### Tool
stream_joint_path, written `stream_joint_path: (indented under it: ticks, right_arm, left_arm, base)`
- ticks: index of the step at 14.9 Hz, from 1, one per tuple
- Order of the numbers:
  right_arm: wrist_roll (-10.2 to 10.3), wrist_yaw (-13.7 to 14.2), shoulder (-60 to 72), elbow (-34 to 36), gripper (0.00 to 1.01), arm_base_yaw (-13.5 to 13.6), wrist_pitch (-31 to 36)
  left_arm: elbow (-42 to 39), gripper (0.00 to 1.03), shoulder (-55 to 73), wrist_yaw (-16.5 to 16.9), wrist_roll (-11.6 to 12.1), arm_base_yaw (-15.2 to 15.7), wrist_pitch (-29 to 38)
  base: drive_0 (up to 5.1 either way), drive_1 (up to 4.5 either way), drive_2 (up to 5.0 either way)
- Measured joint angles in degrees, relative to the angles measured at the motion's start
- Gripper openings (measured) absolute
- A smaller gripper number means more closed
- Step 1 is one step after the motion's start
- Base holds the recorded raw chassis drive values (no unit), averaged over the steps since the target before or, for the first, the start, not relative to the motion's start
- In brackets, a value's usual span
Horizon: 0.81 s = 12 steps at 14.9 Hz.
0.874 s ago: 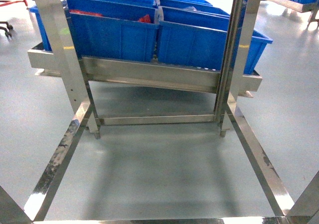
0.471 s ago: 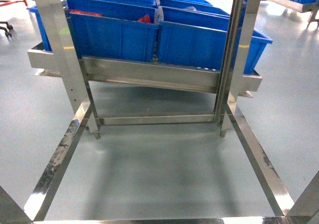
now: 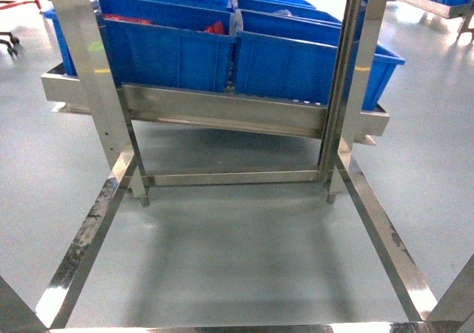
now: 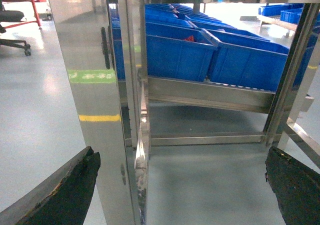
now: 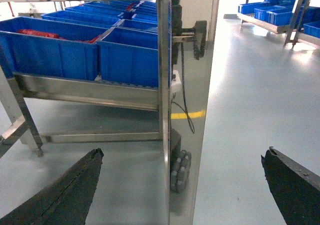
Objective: Pick capacitor and pack into box
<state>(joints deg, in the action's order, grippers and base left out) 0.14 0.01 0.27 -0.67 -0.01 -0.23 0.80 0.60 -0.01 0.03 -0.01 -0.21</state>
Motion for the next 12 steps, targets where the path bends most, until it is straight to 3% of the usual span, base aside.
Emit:
stream_joint_path:
  ticks: [12]
  right_arm:
    - [0.02,-0.04,0.0,0.0,0.98,0.0,-0.09]
  left_arm:
    - [0.0,0.98,0.0,-0.13,-0.02,0.0,0.0]
  base:
    - [0.0,0.0,0.0]
